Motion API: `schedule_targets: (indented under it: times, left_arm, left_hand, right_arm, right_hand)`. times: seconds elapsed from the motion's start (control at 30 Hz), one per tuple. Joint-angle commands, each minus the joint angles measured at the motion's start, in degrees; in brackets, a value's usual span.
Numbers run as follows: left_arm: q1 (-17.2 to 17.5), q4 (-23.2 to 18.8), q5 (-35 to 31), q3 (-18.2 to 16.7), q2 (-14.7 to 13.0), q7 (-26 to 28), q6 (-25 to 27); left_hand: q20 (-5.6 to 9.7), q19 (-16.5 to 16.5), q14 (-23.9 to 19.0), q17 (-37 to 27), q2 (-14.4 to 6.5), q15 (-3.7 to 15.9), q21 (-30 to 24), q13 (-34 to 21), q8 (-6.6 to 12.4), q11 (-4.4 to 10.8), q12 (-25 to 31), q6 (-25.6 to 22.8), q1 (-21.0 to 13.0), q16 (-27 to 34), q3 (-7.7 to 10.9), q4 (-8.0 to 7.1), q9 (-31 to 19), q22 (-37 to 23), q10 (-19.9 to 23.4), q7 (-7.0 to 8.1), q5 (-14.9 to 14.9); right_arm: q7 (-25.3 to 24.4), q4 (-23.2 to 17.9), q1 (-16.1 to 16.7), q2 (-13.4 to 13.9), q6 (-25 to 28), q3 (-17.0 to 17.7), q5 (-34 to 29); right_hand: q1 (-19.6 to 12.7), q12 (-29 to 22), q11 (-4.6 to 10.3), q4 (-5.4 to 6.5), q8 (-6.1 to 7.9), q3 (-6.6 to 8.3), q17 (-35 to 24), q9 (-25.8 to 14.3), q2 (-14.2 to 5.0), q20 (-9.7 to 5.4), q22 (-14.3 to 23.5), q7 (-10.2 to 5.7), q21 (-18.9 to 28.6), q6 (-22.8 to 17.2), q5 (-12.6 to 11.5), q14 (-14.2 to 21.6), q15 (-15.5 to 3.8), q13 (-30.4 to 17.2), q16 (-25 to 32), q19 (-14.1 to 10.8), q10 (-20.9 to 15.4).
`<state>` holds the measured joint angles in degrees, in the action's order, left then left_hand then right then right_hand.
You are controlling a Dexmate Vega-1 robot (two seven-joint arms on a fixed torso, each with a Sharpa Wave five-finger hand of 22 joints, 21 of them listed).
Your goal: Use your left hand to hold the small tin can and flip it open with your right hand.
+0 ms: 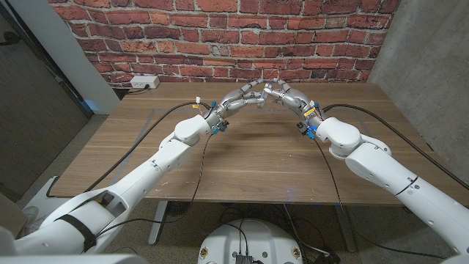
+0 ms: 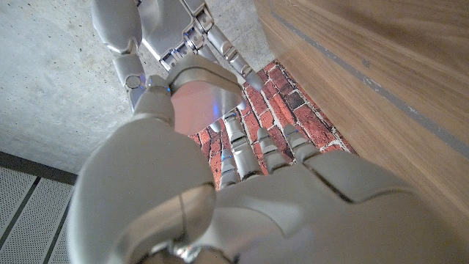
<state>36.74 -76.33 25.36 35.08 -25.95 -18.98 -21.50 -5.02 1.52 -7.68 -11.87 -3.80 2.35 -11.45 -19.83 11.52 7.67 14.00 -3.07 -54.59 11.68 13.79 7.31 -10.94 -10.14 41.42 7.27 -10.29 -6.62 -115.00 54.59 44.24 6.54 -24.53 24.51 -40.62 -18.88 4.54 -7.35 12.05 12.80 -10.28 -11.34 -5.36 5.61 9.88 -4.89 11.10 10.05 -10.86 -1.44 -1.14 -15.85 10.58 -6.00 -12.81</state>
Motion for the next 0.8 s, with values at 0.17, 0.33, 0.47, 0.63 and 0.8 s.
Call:
schedule_targets:
  times: [0.17,0.33,0.47,0.63,0.8]
  left_arm:
    - [0.66,-0.19,0.17,-0.39,-0.18,0.69,0.01]
    - [0.52,0.03,0.29,-0.30,-0.20,0.30,0.12]
    - [0.45,0.21,0.37,-0.28,-0.06,0.19,-0.01]
    - [0.45,0.20,0.33,-0.29,-0.10,0.24,0.07]
    - [0.47,0.15,0.38,-0.33,-0.19,0.18,0.11]
  left_hand:
    - [0.43,0.25,-0.63,-0.06,-1.22,7.11,-0.07,-0.26,0.13,5.08,0.17,-0.64,-1.10,0.20,0.75,-0.04,-0.13,-0.16,5.51,0.45,-0.50]
    - [0.42,0.26,-0.60,-0.08,-1.26,7.11,-0.07,-0.30,0.12,5.08,0.15,-0.68,-1.16,0.19,0.80,-0.03,-0.13,-0.16,5.56,0.44,-0.50]
    - [0.61,0.27,-0.69,-0.08,-1.22,7.30,-0.06,-0.33,0.16,5.08,0.15,-0.85,-1.19,0.22,0.80,-0.01,-0.13,-0.16,5.62,0.66,-0.49]
    - [0.33,0.23,-0.67,-0.11,-1.26,7.02,-0.04,-0.36,0.07,5.08,0.14,-0.69,-1.14,0.22,0.80,-0.07,-0.13,-0.17,5.66,0.42,-0.49]
    - [0.33,0.24,-0.83,-0.16,-1.39,7.09,-0.04,-0.40,0.06,5.08,0.10,-0.72,-1.10,0.29,0.84,-0.15,-0.14,-0.17,5.67,0.39,-0.49]
  right_arm:
    - [-1.03,-0.18,0.23,-0.42,0.21,0.15,0.35]
    - [-0.99,-0.26,0.44,-0.40,0.00,0.32,0.62]
    - [-1.03,-0.29,0.49,-0.54,0.10,0.35,0.94]
    - [-1.22,-0.28,0.48,-0.66,0.03,0.27,0.84]
    - [-1.13,-0.33,0.40,-0.61,0.18,0.20,0.90]
  right_hand:
    - [-0.42,-0.67,0.24,-0.20,0.33,-0.22,-0.09,-0.06,0.42,-0.17,0.04,0.28,-0.09,1.59,-0.36,0.24,-0.23,-0.51,0.43,-0.16,-0.10]
    - [-0.55,-1.00,0.83,-0.24,0.41,-0.23,-0.11,-0.06,0.32,-0.27,0.05,0.20,-0.10,1.33,-0.40,0.47,-0.43,-0.81,0.50,-0.23,-0.43]
    - [-1.08,-1.79,2.75,-0.42,0.55,-0.10,-0.12,-0.04,-0.07,-0.47,0.07,-0.15,-0.14,0.79,-0.49,0.87,-1.15,-1.33,0.58,-0.22,-1.57]
    - [-1.74,-2.76,3.70,-0.69,0.80,0.00,-0.11,-0.02,-0.30,-0.68,0.08,-0.41,-0.13,-0.10,-0.51,1.89,-2.29,-1.85,0.84,-0.33,-3.21]
    - [-2.06,-3.21,4.00,-0.82,0.84,0.00,-0.10,0.01,-0.31,-0.72,0.08,-0.56,-0.10,-0.42,-0.49,2.13,-2.40,-2.11,0.84,-0.46,-3.95]
